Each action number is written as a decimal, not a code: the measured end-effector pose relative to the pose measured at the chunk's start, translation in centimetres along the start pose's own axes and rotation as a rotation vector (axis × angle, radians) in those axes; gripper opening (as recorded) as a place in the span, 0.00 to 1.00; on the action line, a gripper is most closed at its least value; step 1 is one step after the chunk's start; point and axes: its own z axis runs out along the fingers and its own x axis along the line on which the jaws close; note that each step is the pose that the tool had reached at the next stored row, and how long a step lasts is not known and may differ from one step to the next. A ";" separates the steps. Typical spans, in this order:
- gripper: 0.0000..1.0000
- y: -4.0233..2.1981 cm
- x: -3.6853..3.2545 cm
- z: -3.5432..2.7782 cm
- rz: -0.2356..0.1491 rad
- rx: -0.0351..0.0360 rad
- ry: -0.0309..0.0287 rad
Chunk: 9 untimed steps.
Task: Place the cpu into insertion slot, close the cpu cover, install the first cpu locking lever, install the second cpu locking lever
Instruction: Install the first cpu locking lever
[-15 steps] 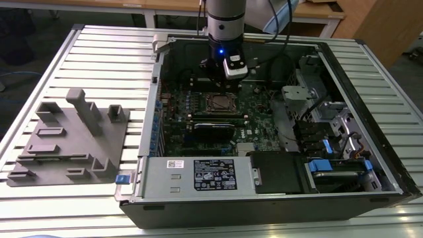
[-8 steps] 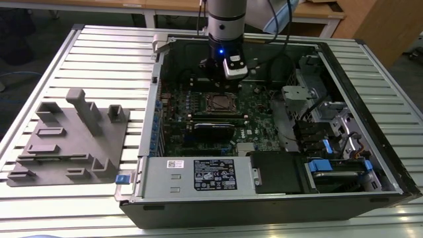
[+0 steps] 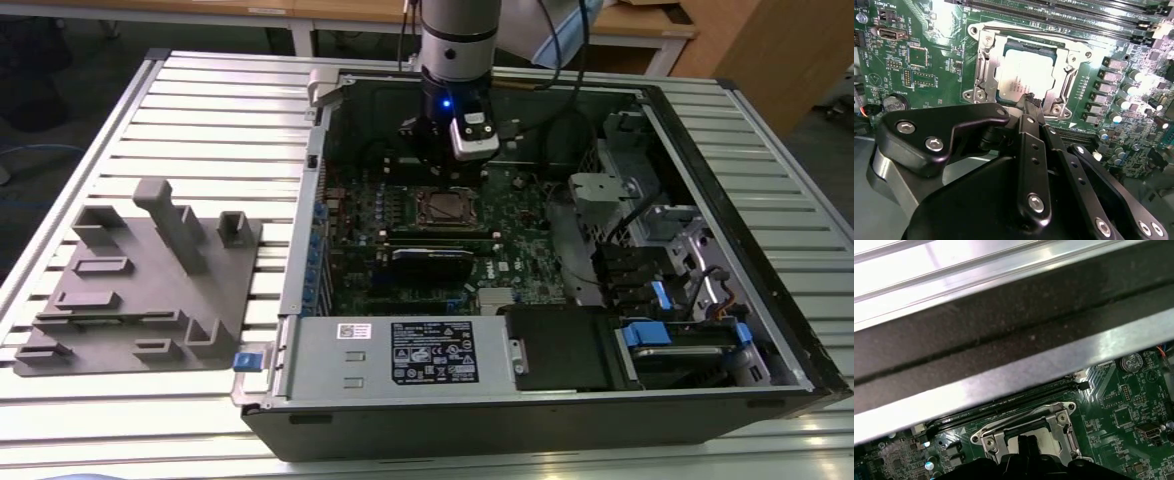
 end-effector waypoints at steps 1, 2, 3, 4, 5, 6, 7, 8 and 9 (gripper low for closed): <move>0.11 0.00 -0.01 0.00 -0.001 0.0000 0.0000; 0.11 0.02 -0.05 0.01 -0.006 -0.0003 -0.0001; 0.11 0.04 -0.11 0.03 -0.013 -0.0007 -0.0001; 0.11 0.06 -0.18 0.05 -0.021 -0.0013 -0.0001; 0.11 0.08 -0.23 0.06 -0.028 -0.0016 -0.0001; 0.11 0.09 -0.26 0.07 -0.036 -0.0019 0.0000; 0.11 0.09 -0.26 0.09 -0.044 -0.0024 -0.0001; 0.11 0.08 -0.26 0.11 -0.053 -0.0029 -0.0002; 0.11 0.07 -0.26 0.13 -0.061 -0.0031 -0.0002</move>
